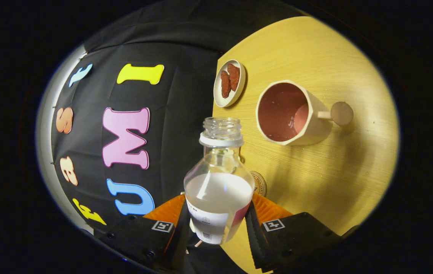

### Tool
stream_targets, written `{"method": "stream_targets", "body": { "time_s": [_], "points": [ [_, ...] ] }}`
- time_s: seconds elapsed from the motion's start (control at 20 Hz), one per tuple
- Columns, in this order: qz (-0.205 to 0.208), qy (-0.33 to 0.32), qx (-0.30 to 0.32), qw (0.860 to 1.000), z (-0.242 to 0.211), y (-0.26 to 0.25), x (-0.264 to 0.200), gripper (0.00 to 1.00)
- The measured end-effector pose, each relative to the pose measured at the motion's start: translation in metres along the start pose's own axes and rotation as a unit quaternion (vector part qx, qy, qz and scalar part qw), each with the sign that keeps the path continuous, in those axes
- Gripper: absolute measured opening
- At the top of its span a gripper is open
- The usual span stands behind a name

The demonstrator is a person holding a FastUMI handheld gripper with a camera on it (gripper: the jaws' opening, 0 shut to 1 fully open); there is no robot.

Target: Take the bottle from table, then pour the juice into the cup, finally place the bottle on the coaster

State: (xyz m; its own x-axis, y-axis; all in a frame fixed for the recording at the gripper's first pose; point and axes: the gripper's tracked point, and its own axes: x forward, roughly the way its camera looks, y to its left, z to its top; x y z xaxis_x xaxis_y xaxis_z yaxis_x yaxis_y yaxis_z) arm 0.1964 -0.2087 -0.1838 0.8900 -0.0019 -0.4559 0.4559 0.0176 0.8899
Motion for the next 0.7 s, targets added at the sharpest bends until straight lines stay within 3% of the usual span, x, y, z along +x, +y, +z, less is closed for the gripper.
{"method": "stream_targets", "body": {
  "time_s": [0.7],
  "points": [
    [-0.029, 0.021, 0.16, 0.986, 0.016, -0.001, 0.01, 0.7]
  ]
}}
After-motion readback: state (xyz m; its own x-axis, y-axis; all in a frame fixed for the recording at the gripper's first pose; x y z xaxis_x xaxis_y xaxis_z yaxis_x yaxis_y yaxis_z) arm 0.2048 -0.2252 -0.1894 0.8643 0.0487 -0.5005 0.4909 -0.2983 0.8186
